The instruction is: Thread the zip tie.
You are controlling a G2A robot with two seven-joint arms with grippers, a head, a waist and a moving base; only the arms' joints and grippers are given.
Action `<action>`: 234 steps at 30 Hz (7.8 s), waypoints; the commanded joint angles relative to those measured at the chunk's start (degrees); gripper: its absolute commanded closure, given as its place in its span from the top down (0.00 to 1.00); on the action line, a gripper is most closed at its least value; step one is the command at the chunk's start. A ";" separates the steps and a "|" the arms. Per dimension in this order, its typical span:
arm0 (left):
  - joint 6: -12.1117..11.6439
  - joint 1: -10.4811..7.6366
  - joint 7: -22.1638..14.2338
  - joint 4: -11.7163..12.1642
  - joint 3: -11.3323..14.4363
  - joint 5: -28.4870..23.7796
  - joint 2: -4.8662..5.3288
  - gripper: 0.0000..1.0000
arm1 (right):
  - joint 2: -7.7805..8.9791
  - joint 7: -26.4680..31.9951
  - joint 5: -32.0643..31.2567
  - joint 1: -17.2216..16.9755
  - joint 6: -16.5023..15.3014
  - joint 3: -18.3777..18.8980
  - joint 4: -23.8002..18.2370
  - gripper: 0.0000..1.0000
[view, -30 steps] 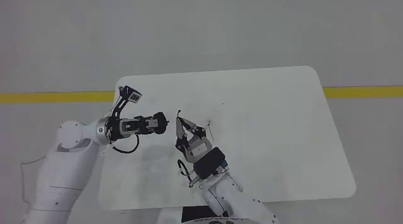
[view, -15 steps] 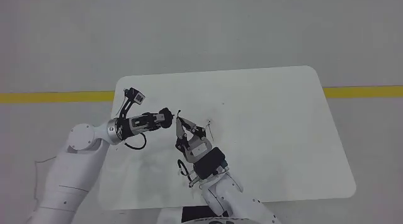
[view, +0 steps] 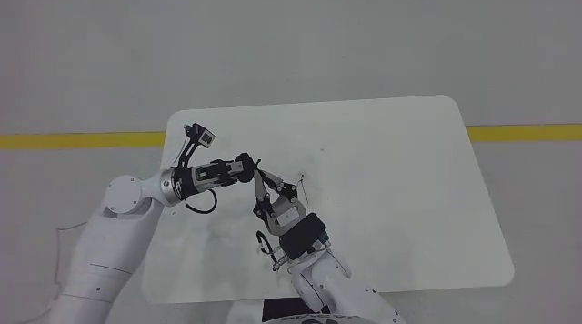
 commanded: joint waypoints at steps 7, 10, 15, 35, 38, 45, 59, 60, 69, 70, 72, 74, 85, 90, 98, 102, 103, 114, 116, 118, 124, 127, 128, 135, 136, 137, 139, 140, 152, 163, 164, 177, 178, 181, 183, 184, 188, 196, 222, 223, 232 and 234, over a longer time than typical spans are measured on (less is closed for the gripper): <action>0.00 0.01 0.01 0.00 0.00 0.00 0.00 0.00 | 0.00 0.00 0.00 0.00 0.00 0.00 0.00 0.00; 0.00 0.01 0.01 0.00 0.00 0.00 0.00 0.00 | 0.00 0.00 0.00 0.00 0.00 0.00 0.00 0.00; 0.00 0.01 0.01 0.00 0.00 0.00 0.00 0.00 | 0.00 0.00 0.00 0.00 0.00 0.00 0.00 0.00; 0.00 0.01 0.01 0.00 0.00 0.00 0.00 0.00 | -0.32 0.35 -1.97 1.84 3.62 -1.53 1.99 0.00; 0.00 0.01 0.01 0.00 0.00 0.00 0.00 0.00 | -0.41 0.45 -2.79 2.40 5.08 -2.05 2.79 0.00; 0.00 0.01 0.01 0.00 0.00 0.00 0.00 0.00 | -0.71 -0.54 -2.26 3.14 8.12 -2.23 4.30 0.00; 0.00 0.01 0.01 0.00 0.00 0.00 0.00 0.00 | -0.81 -0.81 -1.61 3.32 8.34 -2.13 4.93 0.00; 0.00 0.01 0.01 0.00 0.00 0.00 0.00 0.00 | -0.81 -0.81 -1.61 3.32 8.34 -2.13 4.93 0.00; 0.00 0.01 0.01 0.00 0.00 0.00 0.00 0.00 | -0.91 0.73 -1.46 3.49 8.05 -1.92 4.69 0.00; 0.00 0.01 0.01 0.00 0.00 0.00 0.00 0.00 | -0.98 0.85 -1.48 3.58 8.17 -1.96 4.77 0.00; 0.00 0.01 0.01 0.00 0.00 0.00 0.00 0.00 | -1.18 1.08 -1.30 3.80 8.44 -2.16 5.10 0.00; 0.00 0.01 0.01 0.00 0.00 0.00 0.00 0.00 | -1.38 1.27 -0.99 4.05 8.61 -2.38 5.45 0.00; 0.00 0.01 0.01 0.00 0.00 0.00 0.00 0.00 | -2.15 0.70 0.24 5.51 9.70 -3.14 7.14 0.00; 0.00 0.01 0.01 0.00 0.00 0.00 0.00 0.00 | -2.28 0.34 0.30 5.68 10.38 -3.22 7.29 0.00; 0.00 0.01 0.01 0.00 0.00 0.00 0.00 0.00 | -2.48 0.36 0.62 6.01 11.13 -3.26 8.03 0.00; 0.00 0.01 0.01 0.00 0.00 0.00 0.00 0.00 | -2.60 0.40 0.72 6.09 11.46 -3.19 8.28 0.00; 0.00 0.01 0.01 0.00 0.00 0.00 0.00 0.00 | -2.62 0.37 0.77 6.09 11.46 -3.14 8.31 0.00; 0.00 0.01 0.01 0.00 0.00 0.00 0.00 0.00 | -2.90 -0.40 1.06 5.92 11.46 -2.65 8.32 0.00; 0.00 0.01 0.01 0.00 0.00 0.00 0.00 0.00 | -2.93 -0.36 1.05 5.94 11.46 -2.64 8.35 0.00; 0.00 0.01 0.01 0.00 0.00 0.00 0.00 0.00 | -2.95 -0.27 1.09 5.98 11.42 -2.68 8.36 0.00; 0.00 0.01 0.01 0.00 0.00 0.00 0.00 0.00 | -2.95 -0.41 1.15 6.05 11.03 -2.82 8.20 0.00; 0.00 0.01 0.01 0.00 0.00 0.00 0.00 0.00 | -2.91 -0.48 1.07 6.03 10.93 -2.84 8.14 0.00; 0.00 0.01 0.01 0.00 0.00 0.00 0.00 0.00 | -2.90 -0.49 1.04 6.02 10.92 -2.84 8.13 0.00; 0.00 0.01 0.01 0.00 0.00 0.00 0.00 0.00 | -2.83 -0.11 0.90 5.97 10.82 -2.87 8.11 0.00; 0.00 0.01 0.01 0.00 0.00 0.00 0.00 0.00 | -2.82 -0.04 0.90 5.97 10.84 -2.87 8.13 0.00; 0.00 0.01 0.01 0.00 0.00 0.00 0.00 0.00 | -2.82 0.01 0.90 5.98 10.87 -2.88 8.13 0.00; 0.00 0.01 0.01 0.00 0.00 0.00 0.00 0.00 | -2.82 0.10 0.89 5.99 10.93 -2.89 8.17 0.00; 0.00 0.01 0.01 0.00 0.00 0.00 0.00 0.00 | -2.82 0.13 0.86 6.00 10.97 -2.90 8.19 0.00; 0.00 0.01 0.01 0.00 0.00 0.00 0.00 0.00 | -2.90 0.25 0.81 6.18 11.46 -2.96 8.61 0.00; 0.00 0.01 0.01 0.00 0.00 0.00 0.00 0.00 | -3.08 0.43 0.63 6.23 11.46 -2.82 9.02 0.00; 0.00 0.01 0.01 0.00 0.00 0.00 0.00 0.00 | -3.09 0.41 0.65 6.24 11.46 -2.82 9.04 0.00; 0.00 0.01 0.01 0.00 0.00 0.00 0.00 0.00 | -3.21 -0.20 0.54 6.19 11.46 -2.68 8.96 0.00; 0.00 0.01 0.01 0.00 0.00 0.00 0.00 0.00 | -3.22 -0.18 0.50 6.17 11.46 -2.65 8.96 0.00; 0.00 0.01 0.01 0.00 0.00 0.00 0.00 0.00 | -3.24 -0.02 0.39 6.11 11.46 -2.58 8.92 0.00; 0.00 0.01 0.01 0.00 0.00 0.00 0.00 0.00 | -3.24 0.09 0.36 6.09 11.46 -2.55 8.93 0.00; 0.00 0.01 0.01 0.00 0.00 0.00 0.00 0.00 | -3.25 0.17 0.34 6.10 11.46 -2.55 8.96 0.00; 0.00 0.01 0.01 0.00 0.00 0.00 0.00 0.00 | -3.28 0.41 0.34 6.16 11.41 -2.59 9.08 0.00; 0.00 0.01 0.01 0.00 0.00 0.00 0.00 0.00 | -3.35 0.66 0.52 6.31 11.31 -2.66 9.38 0.00; 0.00 0.01 0.01 0.00 0.00 0.00 0.00 0.00 | -3.28 0.44 -0.10 5.65 11.46 -1.95 8.95 0.00; 0.00 0.01 0.01 0.00 0.00 0.00 0.00 0.00 | -3.28 0.43 -0.15 5.59 11.46 -1.88 8.91 0.00; 0.00 0.01 0.01 0.00 0.00 0.00 0.00 0.00 | -3.28 -0.20 -0.11 5.42 11.22 -1.77 8.45 0.00; 0.00 0.01 0.01 0.00 0.00 0.00 0.00 0.00 | -3.28 -0.24 -0.10 5.44 11.20 -1.81 8.45 0.00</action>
